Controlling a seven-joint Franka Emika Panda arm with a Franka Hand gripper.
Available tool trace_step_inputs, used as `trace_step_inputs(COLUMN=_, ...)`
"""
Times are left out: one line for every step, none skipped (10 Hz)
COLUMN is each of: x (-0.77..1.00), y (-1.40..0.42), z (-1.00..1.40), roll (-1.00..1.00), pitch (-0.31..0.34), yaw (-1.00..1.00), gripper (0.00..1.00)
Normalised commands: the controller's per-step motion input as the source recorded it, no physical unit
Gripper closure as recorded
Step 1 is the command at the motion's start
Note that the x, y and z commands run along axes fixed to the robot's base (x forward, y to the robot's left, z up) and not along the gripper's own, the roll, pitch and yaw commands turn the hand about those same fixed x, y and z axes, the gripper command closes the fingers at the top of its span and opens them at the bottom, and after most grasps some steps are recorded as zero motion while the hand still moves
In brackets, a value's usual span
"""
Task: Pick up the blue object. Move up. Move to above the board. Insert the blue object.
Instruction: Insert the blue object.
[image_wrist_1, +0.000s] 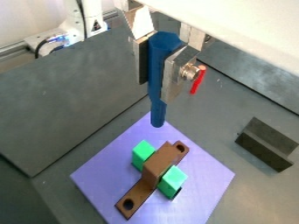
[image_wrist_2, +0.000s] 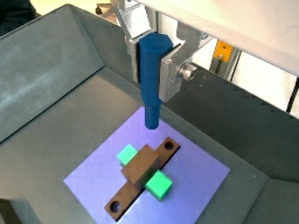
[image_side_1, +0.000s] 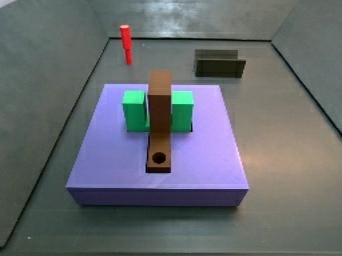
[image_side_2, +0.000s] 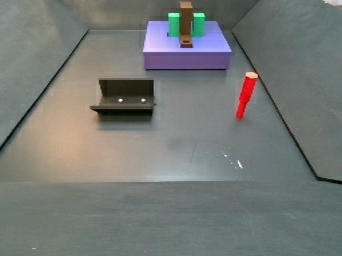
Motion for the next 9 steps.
trace_step_inputs(x=0.13, y=-0.11, z=0.0, roll=0.0, pitch=0.0, yaw=-0.12, gripper=1.0)
trace_step_inputs(x=0.02, y=-0.17, z=-0.13, roll=-0.02, pitch=0.0, yaw=-0.24, gripper=1.0)
trace_step_inputs(x=0.12, y=-0.15, z=-0.14, roll=-0.45, pitch=-0.043, yaw=-0.01, gripper=1.0)
trace_step_inputs(x=0.22, y=-0.09, z=-0.16, roll=-0.45, pitch=-0.01, yaw=0.0, gripper=1.0)
trace_step_inputs(x=0.07, y=-0.15, z=-0.57, roll=-0.26, pitch=0.0, yaw=0.0, gripper=1.0)
trace_step_inputs(x=0.0, y=-0.23, z=-0.9, roll=0.07, pitch=0.0, yaw=0.0, gripper=1.0)
trace_step_inputs(x=0.0, y=-0.27, z=-1.0, roll=0.16, pitch=0.0, yaw=0.0, gripper=1.0)
trace_step_inputs(x=0.0, y=-0.22, z=-0.82, roll=0.07, pitch=0.0, yaw=0.0, gripper=1.0)
trace_step_inputs(x=0.0, y=-0.26, z=-0.81, roll=0.11, pitch=0.124, yaw=-0.18, gripper=1.0)
